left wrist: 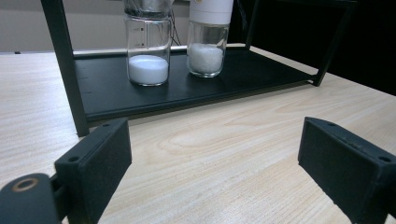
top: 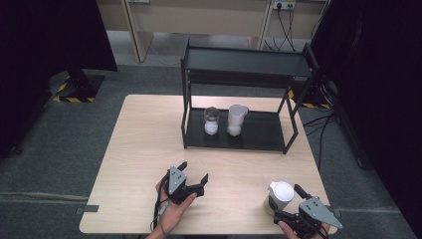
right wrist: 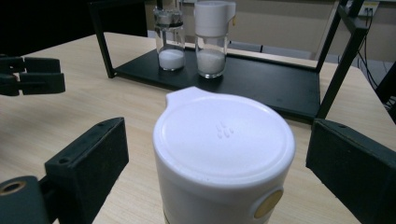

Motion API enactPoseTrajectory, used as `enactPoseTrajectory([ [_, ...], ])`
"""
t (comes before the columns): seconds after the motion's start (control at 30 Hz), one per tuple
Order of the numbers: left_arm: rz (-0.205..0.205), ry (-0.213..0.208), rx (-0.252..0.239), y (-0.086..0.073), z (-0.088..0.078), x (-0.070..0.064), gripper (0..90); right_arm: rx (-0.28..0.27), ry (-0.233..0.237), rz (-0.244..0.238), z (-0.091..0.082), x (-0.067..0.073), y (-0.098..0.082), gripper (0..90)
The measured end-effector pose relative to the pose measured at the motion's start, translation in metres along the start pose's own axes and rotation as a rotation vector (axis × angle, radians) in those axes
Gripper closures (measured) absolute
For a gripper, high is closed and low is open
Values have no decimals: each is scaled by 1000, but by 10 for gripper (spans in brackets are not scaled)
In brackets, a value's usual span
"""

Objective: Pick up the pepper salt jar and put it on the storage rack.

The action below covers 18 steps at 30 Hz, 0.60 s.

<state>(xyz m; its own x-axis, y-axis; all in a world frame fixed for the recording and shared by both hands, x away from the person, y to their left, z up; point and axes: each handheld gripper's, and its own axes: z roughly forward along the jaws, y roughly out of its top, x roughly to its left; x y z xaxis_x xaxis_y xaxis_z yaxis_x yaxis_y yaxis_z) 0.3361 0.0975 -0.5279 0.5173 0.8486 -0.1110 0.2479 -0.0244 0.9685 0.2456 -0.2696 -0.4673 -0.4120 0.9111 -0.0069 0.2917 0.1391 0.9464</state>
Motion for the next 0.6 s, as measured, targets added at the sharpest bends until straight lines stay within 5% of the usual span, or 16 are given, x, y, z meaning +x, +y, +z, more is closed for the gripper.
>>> enactPoseTrajectory([
  [0.6, -2, 1, -1, 0, 0, 0, 91, 56, 11, 0, 13, -5, -19, 179],
])
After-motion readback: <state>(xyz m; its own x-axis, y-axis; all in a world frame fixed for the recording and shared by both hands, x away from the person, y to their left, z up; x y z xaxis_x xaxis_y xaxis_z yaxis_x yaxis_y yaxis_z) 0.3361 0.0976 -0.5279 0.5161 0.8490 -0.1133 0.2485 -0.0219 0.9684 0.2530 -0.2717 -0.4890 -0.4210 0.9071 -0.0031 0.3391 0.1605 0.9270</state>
